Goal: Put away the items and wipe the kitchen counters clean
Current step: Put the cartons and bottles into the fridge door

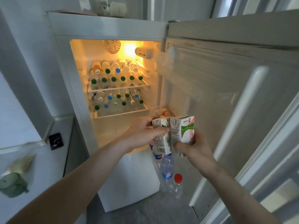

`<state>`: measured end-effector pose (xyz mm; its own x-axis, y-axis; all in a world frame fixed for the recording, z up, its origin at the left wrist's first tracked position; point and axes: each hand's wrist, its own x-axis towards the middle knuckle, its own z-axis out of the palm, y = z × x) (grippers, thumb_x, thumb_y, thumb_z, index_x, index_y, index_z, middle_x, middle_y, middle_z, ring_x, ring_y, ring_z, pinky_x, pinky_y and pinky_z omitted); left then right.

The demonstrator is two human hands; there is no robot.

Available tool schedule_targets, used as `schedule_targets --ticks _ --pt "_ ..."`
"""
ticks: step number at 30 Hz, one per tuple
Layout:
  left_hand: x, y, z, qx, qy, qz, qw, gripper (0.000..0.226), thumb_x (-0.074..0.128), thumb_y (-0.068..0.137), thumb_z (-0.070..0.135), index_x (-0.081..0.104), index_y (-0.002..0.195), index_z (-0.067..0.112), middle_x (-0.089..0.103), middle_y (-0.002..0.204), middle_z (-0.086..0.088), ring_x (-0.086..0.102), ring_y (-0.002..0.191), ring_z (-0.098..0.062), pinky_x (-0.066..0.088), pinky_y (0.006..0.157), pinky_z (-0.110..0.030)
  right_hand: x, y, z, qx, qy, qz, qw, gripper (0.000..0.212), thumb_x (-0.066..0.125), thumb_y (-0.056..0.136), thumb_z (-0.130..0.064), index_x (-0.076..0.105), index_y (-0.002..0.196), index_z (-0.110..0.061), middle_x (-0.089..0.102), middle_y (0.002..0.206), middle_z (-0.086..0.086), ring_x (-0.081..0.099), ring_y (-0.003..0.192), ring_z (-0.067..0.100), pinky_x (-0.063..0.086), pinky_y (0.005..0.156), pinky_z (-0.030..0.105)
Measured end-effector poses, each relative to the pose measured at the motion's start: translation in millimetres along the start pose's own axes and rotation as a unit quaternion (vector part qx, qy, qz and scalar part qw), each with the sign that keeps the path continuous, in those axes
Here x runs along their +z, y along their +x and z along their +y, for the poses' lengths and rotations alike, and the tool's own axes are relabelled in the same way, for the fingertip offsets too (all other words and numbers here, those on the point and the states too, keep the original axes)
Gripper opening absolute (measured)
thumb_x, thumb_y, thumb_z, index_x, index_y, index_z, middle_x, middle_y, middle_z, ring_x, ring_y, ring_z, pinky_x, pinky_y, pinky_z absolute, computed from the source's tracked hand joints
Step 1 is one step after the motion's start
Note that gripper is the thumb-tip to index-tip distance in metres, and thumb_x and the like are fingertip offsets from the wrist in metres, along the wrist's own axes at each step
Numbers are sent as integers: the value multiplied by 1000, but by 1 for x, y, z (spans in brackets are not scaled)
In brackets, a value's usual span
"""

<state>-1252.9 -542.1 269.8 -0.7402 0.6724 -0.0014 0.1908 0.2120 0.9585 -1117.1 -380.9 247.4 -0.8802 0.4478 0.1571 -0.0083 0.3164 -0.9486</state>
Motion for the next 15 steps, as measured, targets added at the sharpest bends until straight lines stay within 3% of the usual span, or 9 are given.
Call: schedule_targets --ticks 4,7,10,15 --pt "12 20 -4 49 10 50 998 41 77 74 43 72 114 36 76 105 9 73 100 -12 63 85 -43 -10 -2 -1 -1 17 45 999 48 72 73 10 66 110 -21 77 94 -6 71 80 5 55 63 22" --pt "27 35 -4 104 40 84 990 46 79 81 36 68 126 32 74 108 14 69 97 0 57 84 -24 -19 -10 1 -3 1 103 995 46 78 70 0 65 106 -27 76 92 -11 71 79 5 56 65 24" --pt "44 52 -5 126 65 89 986 38 78 86 36 69 123 34 71 113 17 65 96 5 55 77 -16 -26 -22 4 -9 -20 129 991 44 80 73 -3 62 102 -31 74 90 -17 70 77 1 54 62 19" --pt "71 83 -20 116 96 111 982 41 78 81 54 64 114 33 65 116 8 64 98 -2 60 80 -24 -29 -31 13 7 -70 134 989 37 80 76 -17 56 100 -33 71 84 -22 66 69 1 49 57 14"
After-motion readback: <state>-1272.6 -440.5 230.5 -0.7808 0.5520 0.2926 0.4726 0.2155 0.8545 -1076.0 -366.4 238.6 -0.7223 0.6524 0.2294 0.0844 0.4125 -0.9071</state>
